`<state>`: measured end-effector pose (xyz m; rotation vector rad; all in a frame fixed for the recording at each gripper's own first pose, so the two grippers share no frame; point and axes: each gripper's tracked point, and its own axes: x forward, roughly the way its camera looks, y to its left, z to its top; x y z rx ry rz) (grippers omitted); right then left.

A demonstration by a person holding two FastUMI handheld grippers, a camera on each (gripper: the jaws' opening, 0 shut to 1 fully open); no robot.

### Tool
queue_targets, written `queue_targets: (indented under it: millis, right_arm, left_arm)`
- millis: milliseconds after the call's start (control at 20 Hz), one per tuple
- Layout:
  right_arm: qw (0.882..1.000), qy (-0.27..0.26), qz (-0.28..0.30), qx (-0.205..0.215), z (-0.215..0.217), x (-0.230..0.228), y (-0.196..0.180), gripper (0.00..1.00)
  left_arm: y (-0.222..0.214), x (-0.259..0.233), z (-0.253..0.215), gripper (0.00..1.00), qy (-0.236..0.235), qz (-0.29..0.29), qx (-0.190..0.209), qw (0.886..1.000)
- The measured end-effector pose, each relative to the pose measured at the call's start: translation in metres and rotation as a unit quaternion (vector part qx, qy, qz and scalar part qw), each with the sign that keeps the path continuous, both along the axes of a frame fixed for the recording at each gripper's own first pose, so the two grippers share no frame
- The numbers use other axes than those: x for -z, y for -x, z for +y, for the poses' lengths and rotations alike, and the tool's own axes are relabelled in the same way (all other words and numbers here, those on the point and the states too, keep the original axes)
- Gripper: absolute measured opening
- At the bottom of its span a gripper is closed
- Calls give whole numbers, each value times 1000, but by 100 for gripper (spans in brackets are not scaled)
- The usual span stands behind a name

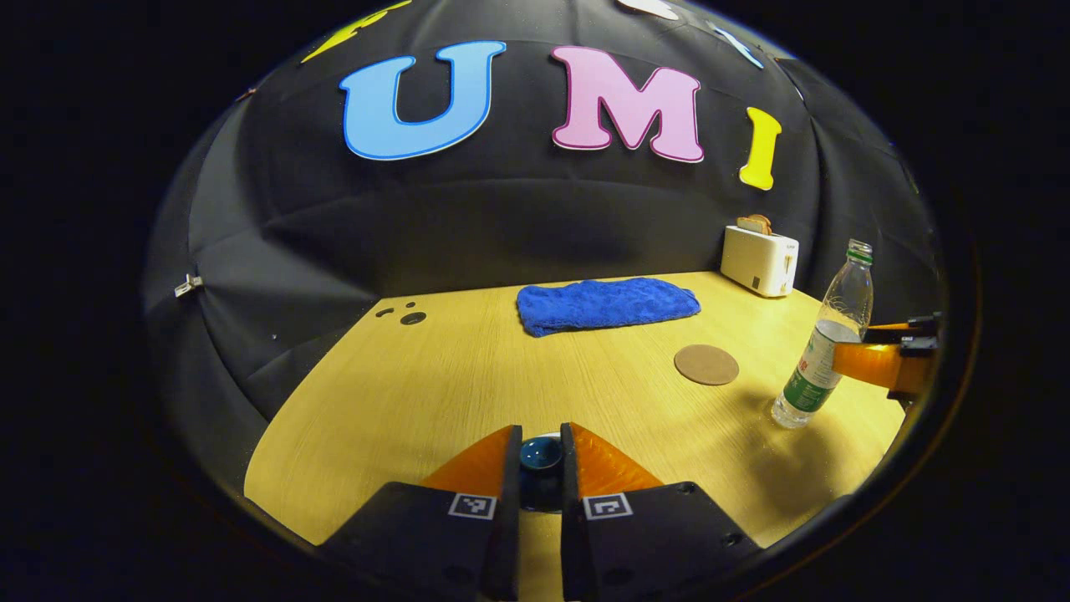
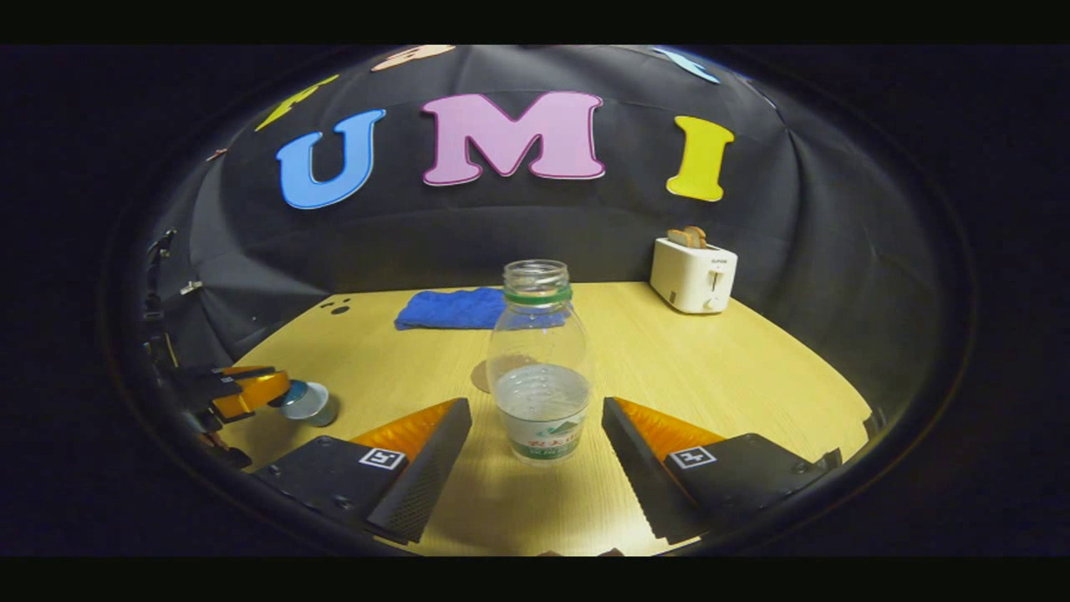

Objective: Open the teacup lid with one hand, grasp the water bottle and pour water into the teacup with the other hand; after pouring, place the water bottle on the coaster and then close the teacup lid.

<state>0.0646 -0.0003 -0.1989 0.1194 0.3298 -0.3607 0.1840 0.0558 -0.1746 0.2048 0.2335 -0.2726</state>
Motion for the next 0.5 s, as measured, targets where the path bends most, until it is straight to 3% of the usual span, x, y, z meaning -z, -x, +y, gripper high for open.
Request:
queue_targets:
  millis: [500]
  right_arm:
    - [999,18,-28,32,-19,8,-44,98]
  left_arm:
    - [0,1,-4,23,2,2,2,1000]
